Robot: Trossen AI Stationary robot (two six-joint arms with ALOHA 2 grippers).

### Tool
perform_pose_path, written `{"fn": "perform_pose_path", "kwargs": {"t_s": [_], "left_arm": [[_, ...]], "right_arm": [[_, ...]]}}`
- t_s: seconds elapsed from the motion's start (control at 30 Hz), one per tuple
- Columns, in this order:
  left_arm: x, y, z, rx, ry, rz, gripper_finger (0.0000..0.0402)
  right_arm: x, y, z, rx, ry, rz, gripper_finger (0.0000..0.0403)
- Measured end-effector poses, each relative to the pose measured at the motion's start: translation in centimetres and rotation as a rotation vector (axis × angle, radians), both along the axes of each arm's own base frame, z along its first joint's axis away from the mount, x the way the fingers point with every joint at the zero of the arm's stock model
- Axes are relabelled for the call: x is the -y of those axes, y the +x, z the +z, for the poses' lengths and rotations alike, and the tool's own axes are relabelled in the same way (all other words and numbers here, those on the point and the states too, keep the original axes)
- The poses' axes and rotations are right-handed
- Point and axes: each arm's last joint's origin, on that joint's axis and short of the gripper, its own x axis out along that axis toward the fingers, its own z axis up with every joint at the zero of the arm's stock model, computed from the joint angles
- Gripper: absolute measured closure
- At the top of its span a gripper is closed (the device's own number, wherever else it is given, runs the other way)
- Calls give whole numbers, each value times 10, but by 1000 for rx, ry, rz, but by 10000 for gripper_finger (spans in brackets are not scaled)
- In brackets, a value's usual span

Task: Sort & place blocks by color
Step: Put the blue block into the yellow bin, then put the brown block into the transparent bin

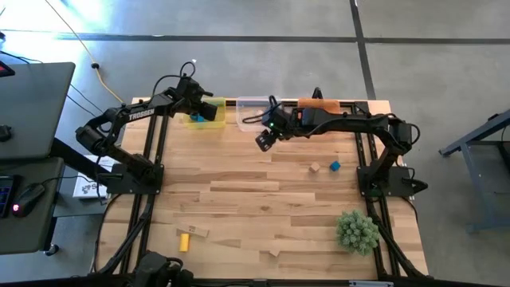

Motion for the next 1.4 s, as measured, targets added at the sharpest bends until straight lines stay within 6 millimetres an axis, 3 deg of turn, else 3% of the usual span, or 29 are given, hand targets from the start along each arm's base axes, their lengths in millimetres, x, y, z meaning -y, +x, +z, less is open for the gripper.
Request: {"fn": "perform_pose_path", "kwargs": {"t_s": [0.5, 0.97, 1.17, 1.4], "left_arm": [[4, -2, 4, -6, 0, -76, 242], [26, -5, 49, 222, 70, -160, 238], [44, 2, 69, 282, 136, -229, 238], [57, 11, 76, 338, 111, -241, 238]], "right_arm": [[-34, -19, -13, -224, 234, -49, 187], [-63, -36, -18, -447, 258, 60, 187], [-76, -50, -39, -607, 196, 99, 187], [-85, -70, -64, -735, 188, 137, 187]]}}
